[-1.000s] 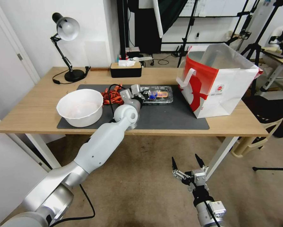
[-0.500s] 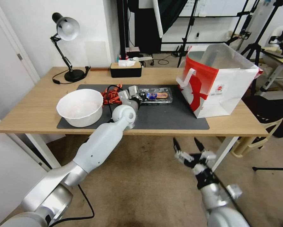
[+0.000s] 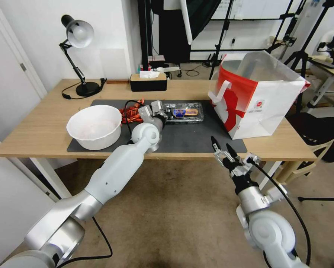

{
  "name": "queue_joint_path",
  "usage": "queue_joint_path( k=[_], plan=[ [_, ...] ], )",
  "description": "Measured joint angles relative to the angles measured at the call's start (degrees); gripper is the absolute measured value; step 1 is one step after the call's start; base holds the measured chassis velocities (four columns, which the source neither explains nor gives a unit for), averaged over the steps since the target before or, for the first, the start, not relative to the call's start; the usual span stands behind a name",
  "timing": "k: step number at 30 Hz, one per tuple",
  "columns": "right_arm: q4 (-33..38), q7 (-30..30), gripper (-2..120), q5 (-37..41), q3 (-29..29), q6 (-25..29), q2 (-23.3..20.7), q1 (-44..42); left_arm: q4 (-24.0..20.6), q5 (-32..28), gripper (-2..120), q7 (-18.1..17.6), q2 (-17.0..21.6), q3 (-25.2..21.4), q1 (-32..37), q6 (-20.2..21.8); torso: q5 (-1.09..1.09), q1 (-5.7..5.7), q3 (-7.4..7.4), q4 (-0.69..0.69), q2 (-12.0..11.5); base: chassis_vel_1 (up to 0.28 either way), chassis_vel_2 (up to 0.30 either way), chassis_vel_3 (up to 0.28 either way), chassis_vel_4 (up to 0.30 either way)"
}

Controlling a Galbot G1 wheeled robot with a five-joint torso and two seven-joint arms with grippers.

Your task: Close the takeout container lid, then place the container into the takeout bag.

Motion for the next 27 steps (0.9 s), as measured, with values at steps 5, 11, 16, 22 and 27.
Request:
queue_joint_path(
  k=[5,11,16,22,27],
  plan=[
    [-2.9,2.7,100,1.0,-2.8,-1.7,-1.4,6.1,-0.5,0.0,0,0.0,0.0,0.0,0.3,0.1,0.00,0.00,-0.01,0.00,0.0,0.000,0.000,0.000,0.000],
    [-7.0,4.7,100,2.0,-6.7,-3.3,-1.8,13.1,-0.5,0.1,0,-0.2,-0.2,-0.4,1.0,0.1,-0.02,0.00,0.00,0.00,0.0,0.000,0.000,0.000,0.000],
    [-10.9,7.1,100,2.2,-10.1,-4.5,-1.8,19.4,-0.5,0.0,0,-0.1,0.1,-0.7,1.1,0.1,-0.01,0.00,0.00,0.01,0.0,0.000,0.000,0.000,0.000],
    [-14.0,9.3,100,2.0,-12.2,-5.9,-3.1,24.2,-0.4,0.0,0,-0.1,0.1,-0.8,1.1,0.1,-0.02,0.01,-0.01,-0.01,0.0,0.000,0.000,0.000,0.000],
    [-18.1,11.6,100,1.9,-14.1,-7.5,-3.8,30.3,-0.3,0.0,0,0.0,0.0,-0.9,1.2,0.1,0.00,0.01,-0.01,0.01,0.0,0.000,0.000,0.000,0.000]
  ],
)
